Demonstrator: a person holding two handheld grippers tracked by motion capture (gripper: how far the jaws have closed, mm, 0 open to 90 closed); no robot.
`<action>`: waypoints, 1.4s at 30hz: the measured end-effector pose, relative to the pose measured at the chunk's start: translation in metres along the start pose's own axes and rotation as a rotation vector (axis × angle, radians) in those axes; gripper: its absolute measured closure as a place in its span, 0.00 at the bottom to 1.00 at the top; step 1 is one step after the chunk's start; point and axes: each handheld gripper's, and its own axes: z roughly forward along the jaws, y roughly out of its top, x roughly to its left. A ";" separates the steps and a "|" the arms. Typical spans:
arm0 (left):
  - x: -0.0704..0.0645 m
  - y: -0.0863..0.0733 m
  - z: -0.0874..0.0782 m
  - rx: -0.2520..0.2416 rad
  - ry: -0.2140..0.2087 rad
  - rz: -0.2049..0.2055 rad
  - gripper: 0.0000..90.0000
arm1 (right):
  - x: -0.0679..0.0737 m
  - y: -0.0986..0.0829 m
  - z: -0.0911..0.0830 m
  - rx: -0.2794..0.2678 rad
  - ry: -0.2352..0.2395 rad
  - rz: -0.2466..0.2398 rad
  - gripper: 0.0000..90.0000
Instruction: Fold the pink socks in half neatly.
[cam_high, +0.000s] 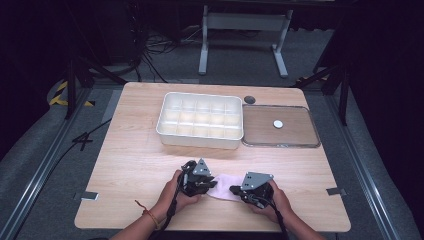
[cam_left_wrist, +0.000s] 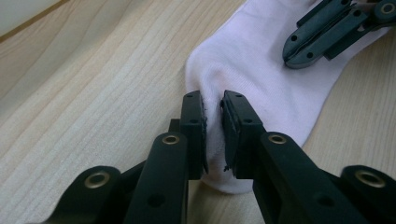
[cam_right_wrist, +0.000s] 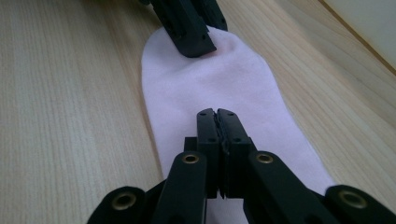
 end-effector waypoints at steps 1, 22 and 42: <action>-0.001 0.000 0.000 -0.001 0.002 0.002 0.90 | -0.001 0.000 0.000 0.002 0.000 0.003 0.99; -0.001 0.001 -0.014 -0.080 0.002 -0.041 0.91 | -0.004 0.017 0.015 0.017 -0.005 -0.006 1.00; 0.000 0.004 -0.022 -0.122 0.012 -0.038 0.91 | -0.002 0.032 0.033 0.010 -0.007 -0.018 1.00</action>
